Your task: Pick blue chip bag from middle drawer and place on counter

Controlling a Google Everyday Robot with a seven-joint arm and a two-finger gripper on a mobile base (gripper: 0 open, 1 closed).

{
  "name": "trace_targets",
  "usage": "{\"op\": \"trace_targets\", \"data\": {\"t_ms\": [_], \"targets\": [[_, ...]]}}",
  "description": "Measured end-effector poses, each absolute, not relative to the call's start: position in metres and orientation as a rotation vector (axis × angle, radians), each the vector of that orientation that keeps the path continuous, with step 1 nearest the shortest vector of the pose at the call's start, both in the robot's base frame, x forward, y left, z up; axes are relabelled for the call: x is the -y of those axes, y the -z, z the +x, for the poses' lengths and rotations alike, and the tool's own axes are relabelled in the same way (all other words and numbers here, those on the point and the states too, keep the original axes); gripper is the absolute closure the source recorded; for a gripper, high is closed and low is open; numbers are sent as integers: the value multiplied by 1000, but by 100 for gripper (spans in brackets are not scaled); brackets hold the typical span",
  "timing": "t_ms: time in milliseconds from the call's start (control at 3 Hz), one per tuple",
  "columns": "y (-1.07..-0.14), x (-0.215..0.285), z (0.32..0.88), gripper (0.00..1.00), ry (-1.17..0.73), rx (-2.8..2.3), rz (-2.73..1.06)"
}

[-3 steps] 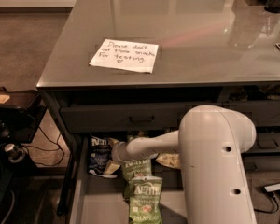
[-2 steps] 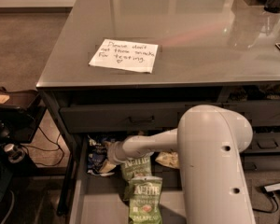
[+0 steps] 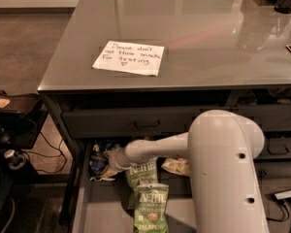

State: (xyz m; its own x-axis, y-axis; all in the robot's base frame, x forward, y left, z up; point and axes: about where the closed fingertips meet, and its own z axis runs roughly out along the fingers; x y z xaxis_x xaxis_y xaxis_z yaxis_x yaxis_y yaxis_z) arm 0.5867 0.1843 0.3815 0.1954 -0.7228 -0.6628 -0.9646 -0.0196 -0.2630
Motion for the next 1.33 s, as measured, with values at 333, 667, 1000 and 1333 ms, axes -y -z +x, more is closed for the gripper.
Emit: {"op": "trace_targets", "data": {"t_ms": [333,667,1000,1333], "targets": [[-407,-175,556,100,-487,-1511,-1867],[-441,-157,526,100,-482,-1465,-1925],[-479,-137,500,100,-471,-1442,-1987],[-524,-104,483,100,-442,-1503,-2010]]}}
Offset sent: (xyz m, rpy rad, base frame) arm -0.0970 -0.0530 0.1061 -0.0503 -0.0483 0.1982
